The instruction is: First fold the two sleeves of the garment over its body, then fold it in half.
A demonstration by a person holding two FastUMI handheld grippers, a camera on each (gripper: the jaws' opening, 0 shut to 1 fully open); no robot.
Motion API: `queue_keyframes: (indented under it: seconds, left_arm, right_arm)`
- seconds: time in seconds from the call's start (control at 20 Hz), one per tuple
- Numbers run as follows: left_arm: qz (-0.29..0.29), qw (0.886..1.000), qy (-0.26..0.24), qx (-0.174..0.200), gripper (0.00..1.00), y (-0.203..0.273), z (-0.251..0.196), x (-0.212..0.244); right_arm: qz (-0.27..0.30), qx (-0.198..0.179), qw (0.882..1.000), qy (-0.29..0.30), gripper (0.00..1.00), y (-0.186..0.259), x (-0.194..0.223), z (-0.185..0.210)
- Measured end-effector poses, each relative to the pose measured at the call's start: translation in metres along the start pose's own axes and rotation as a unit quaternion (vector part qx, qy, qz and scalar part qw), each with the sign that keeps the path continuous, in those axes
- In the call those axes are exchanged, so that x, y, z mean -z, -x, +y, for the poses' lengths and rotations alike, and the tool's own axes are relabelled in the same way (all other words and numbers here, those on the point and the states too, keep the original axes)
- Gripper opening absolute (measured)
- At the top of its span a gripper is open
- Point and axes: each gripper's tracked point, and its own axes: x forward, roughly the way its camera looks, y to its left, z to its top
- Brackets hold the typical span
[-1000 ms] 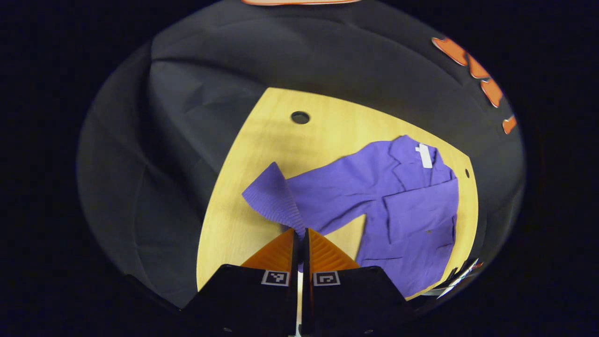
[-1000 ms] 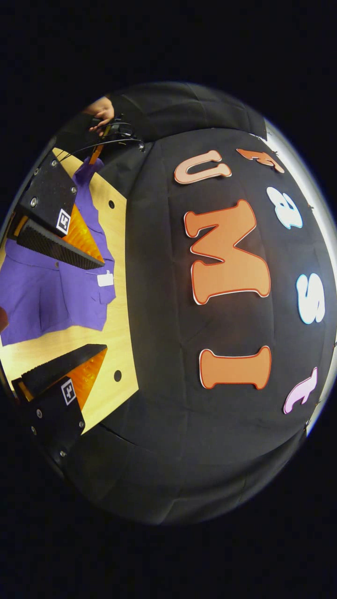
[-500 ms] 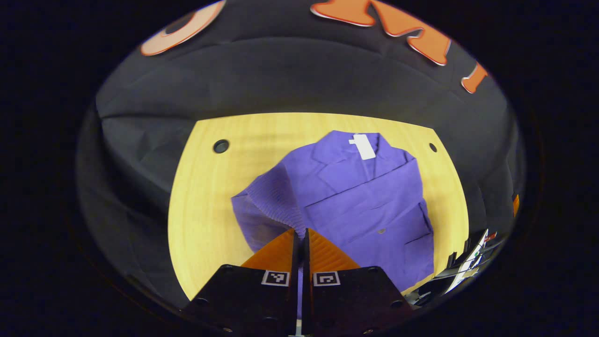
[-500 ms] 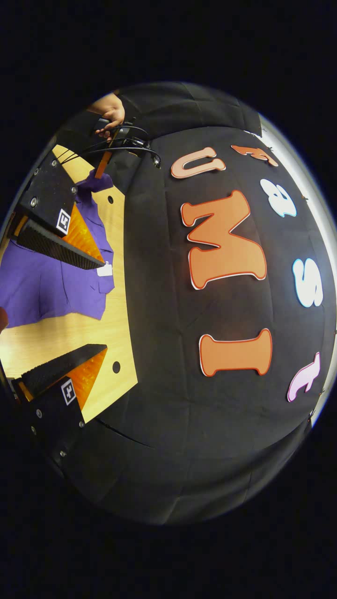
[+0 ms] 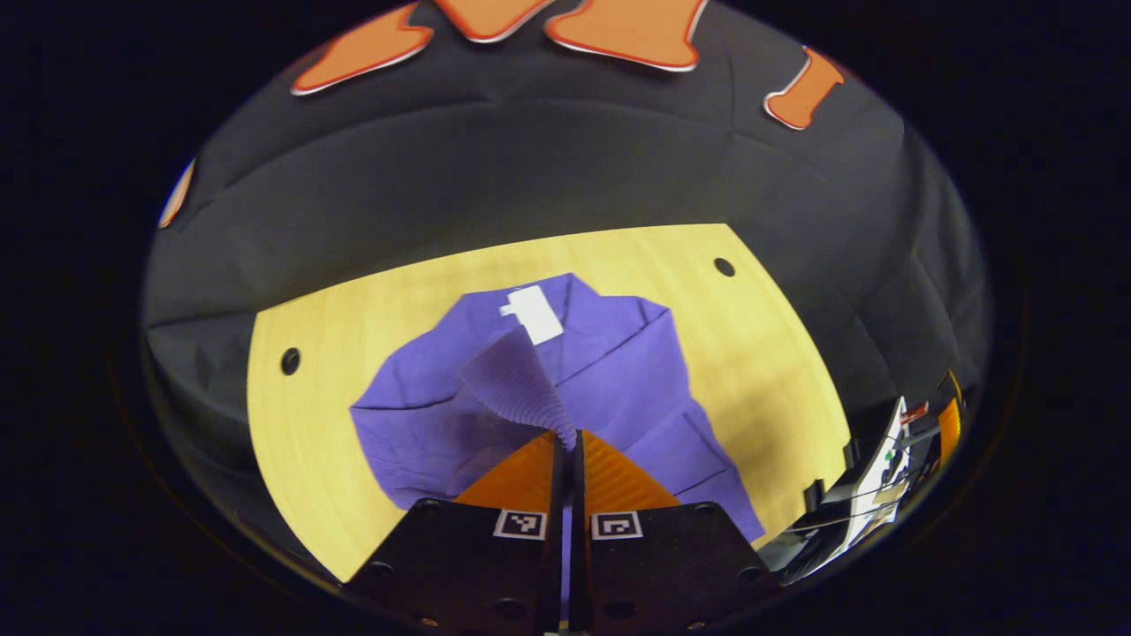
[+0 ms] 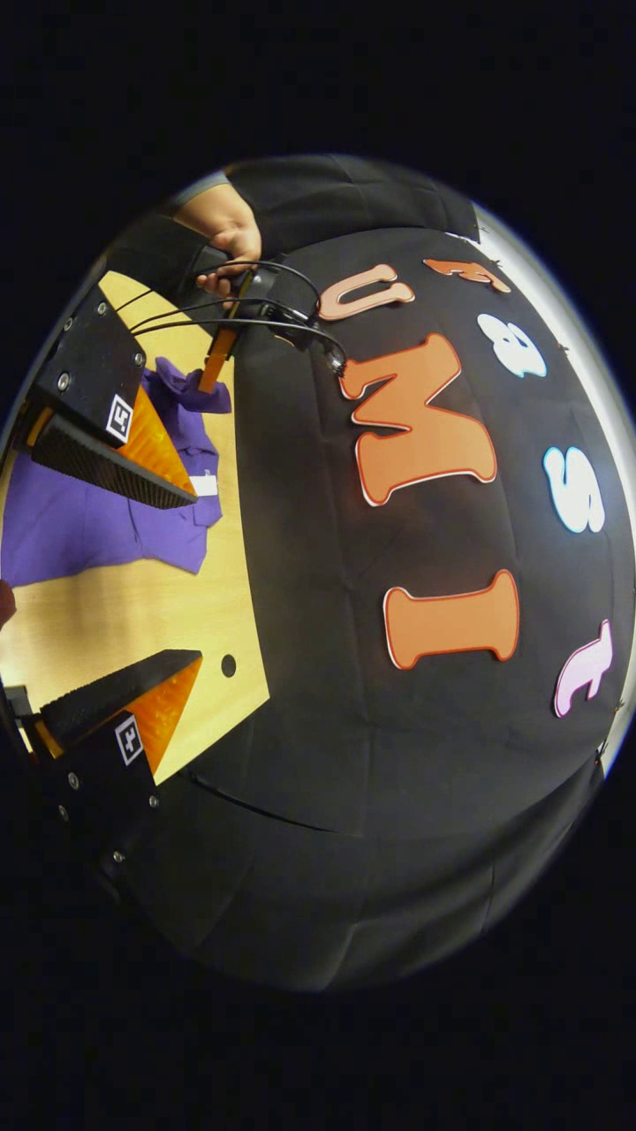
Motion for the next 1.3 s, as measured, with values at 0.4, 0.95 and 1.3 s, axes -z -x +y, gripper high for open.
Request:
queue_keyframes:
  seconds: [0.4, 0.95, 1.3]
  left_arm:
    - [-0.070, 0.997, -0.001, 0.035, 0.75, -0.018, -0.081, -0.037]
    - [-0.260, 0.959, 0.039, -0.109, 0.95, 0.098, -0.010, 0.003]
    - [-0.408, 0.896, 0.050, -0.170, 0.97, 0.233, 0.036, 0.044]
  right_arm:
    - [0.016, -0.012, 1.000, -0.017, 0.95, -0.010, 0.011, -0.038]
    - [-0.016, -0.050, 0.998, 0.017, 0.95, -0.032, -0.011, -0.010]
    - [-0.044, -0.066, 0.996, 0.046, 0.95, 0.005, -0.004, 0.055]
